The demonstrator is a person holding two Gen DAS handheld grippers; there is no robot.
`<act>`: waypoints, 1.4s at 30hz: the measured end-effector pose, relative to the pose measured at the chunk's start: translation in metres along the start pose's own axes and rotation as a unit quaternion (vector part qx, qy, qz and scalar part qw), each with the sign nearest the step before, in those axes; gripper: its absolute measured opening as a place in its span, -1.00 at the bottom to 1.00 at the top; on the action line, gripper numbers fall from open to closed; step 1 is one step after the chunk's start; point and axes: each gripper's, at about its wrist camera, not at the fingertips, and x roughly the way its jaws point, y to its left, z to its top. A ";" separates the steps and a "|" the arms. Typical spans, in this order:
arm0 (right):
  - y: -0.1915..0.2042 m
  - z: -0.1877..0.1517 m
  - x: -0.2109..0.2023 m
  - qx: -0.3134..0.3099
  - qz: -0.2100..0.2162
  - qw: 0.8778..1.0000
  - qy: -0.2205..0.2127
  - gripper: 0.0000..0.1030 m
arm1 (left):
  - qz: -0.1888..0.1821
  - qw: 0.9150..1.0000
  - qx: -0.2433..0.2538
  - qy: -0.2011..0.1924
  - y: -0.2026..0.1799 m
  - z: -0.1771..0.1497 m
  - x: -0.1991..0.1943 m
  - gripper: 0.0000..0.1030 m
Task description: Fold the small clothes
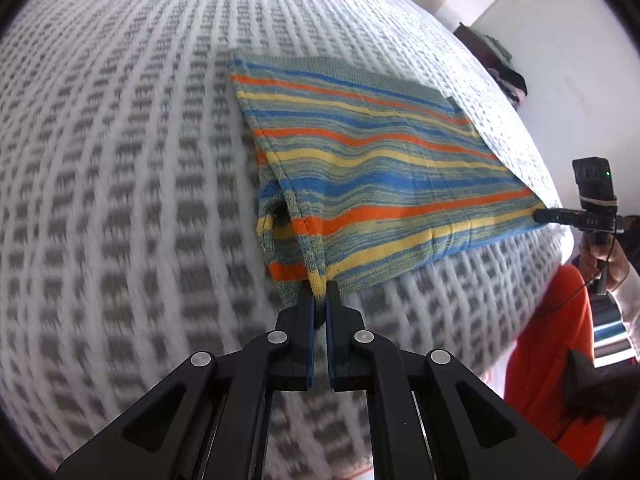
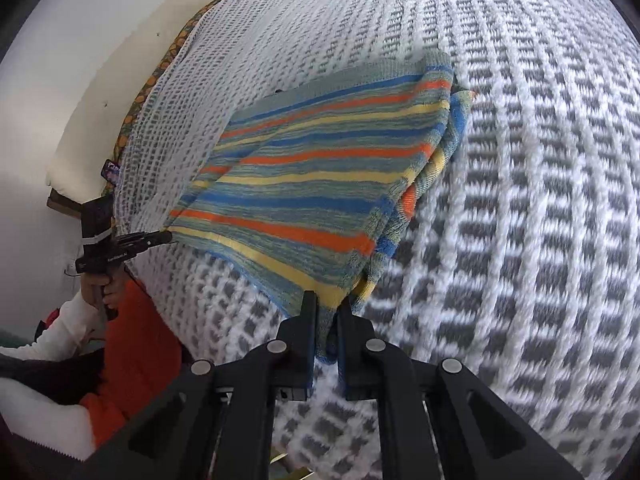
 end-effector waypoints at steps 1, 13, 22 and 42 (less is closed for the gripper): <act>-0.002 -0.012 0.000 0.006 0.003 1.000 0.006 -0.83 | 0.001 1.000 0.000 0.007 -0.002 -0.009 0.002 -0.95; -0.004 -0.038 -0.048 0.024 -0.103 0.992 -0.068 -0.29 | 0.083 0.992 -0.074 -0.061 0.020 -0.014 -0.036 0.32; 0.034 0.016 0.018 -0.027 -0.045 0.997 -0.064 -0.29 | 0.069 0.994 0.003 -0.083 -0.043 0.028 0.004 0.46; 0.014 -0.025 0.031 -0.019 -0.114 0.992 0.045 -0.51 | 0.109 0.994 -0.019 -0.010 -0.035 0.027 0.043 0.48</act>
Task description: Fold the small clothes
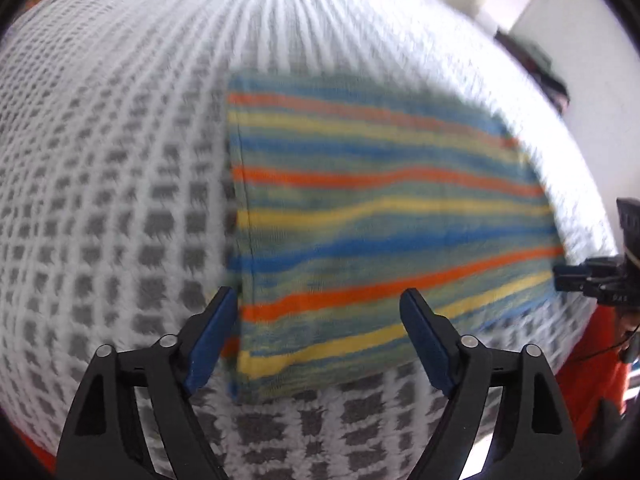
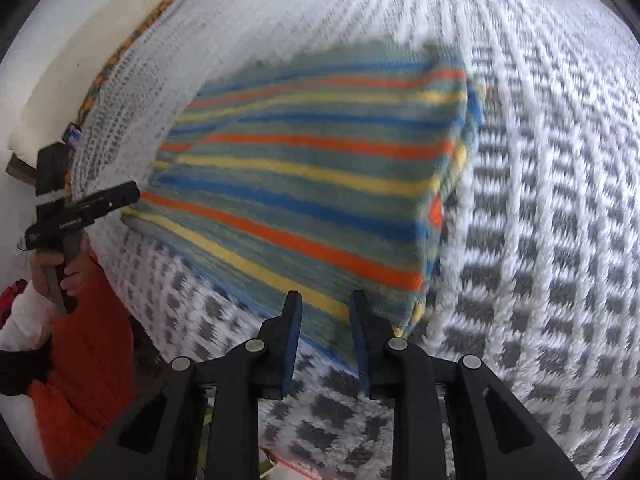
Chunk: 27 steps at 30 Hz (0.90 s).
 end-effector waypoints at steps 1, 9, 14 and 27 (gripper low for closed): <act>-0.006 -0.005 0.009 0.011 -0.005 1.000 0.023 -0.53 | 0.001 1.000 0.001 0.015 -0.002 -0.004 0.003 0.42; 0.004 0.047 -0.056 0.082 0.052 0.994 -0.042 -0.43 | -0.041 0.997 -0.023 -0.062 -0.016 0.028 -0.031 0.65; 0.023 0.123 -0.054 0.181 0.186 0.960 -0.102 0.54 | -0.079 0.995 0.030 -0.055 -0.059 0.035 -0.001 0.65; -0.001 0.269 0.058 0.212 0.083 0.973 -0.040 0.49 | -0.082 0.995 0.049 -0.035 -0.075 0.000 0.020 0.66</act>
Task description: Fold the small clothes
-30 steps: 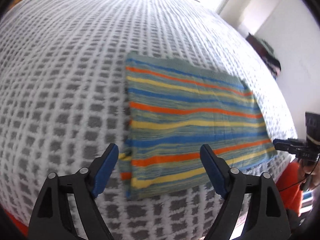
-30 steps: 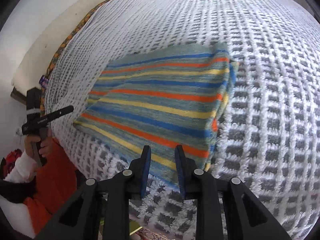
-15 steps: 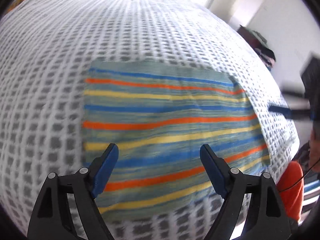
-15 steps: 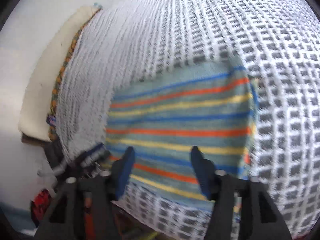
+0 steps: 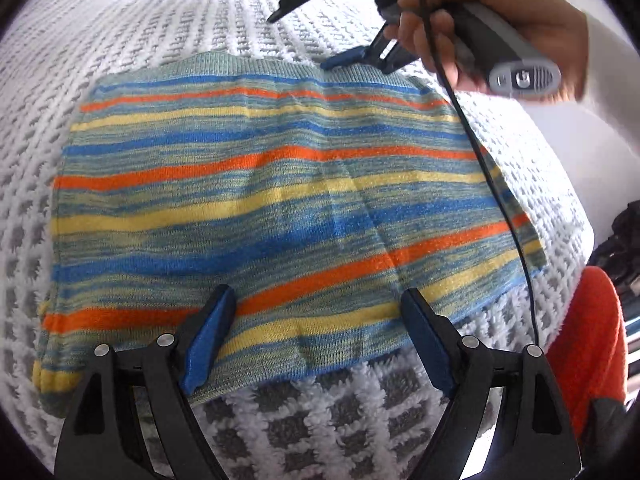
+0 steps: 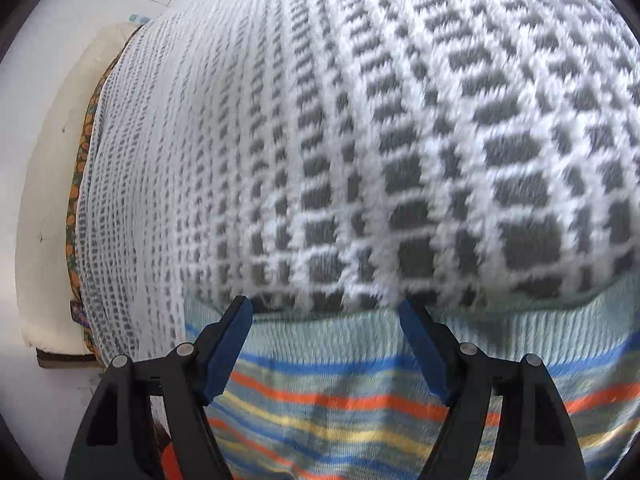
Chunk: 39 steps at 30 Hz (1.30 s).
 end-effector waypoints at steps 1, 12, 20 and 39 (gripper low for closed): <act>0.001 0.005 -0.004 0.006 0.008 1.000 -0.002 0.49 | -0.007 1.000 -0.005 -0.003 0.003 -0.001 -0.007 0.66; 0.013 -0.064 0.029 -0.025 0.031 0.989 0.141 0.52 | -0.002 1.000 -0.010 0.006 -0.006 -0.017 -0.022 0.66; -0.002 -0.021 -0.045 -0.044 0.046 0.998 -0.017 0.53 | -0.006 1.000 -0.019 0.002 -0.009 -0.036 -0.054 0.66; -0.199 -0.179 -0.141 0.128 0.156 0.979 -0.040 0.56 | 0.038 0.999 -0.002 0.010 -0.029 -0.022 -0.059 0.65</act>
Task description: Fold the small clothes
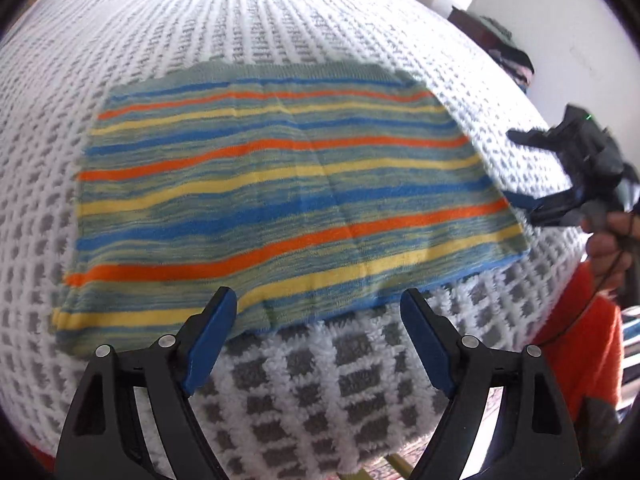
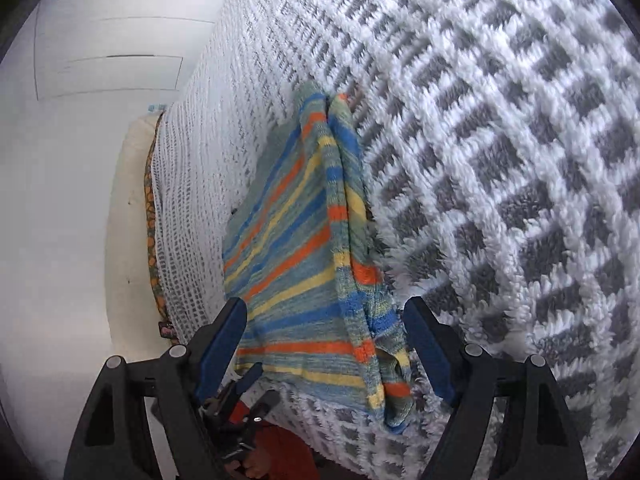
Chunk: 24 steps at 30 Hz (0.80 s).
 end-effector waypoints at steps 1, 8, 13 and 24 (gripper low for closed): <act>-0.001 0.002 0.010 -0.003 0.006 1.000 0.011 0.56 | 0.000 1.000 -0.007 -0.005 0.005 -0.001 -0.008 0.65; 0.009 0.012 0.045 -0.052 -0.018 0.998 -0.007 0.51 | 0.006 0.998 -0.061 -0.025 0.042 -0.019 -0.046 0.65; 0.018 0.012 0.058 -0.088 -0.057 0.994 0.002 -0.84 | 0.023 0.993 -0.105 -0.037 0.078 -0.033 -0.062 0.65; 0.223 -0.038 0.102 -0.221 -0.013 0.975 0.019 -0.84 | 0.031 0.961 -0.268 -0.058 0.184 -0.078 -0.070 0.66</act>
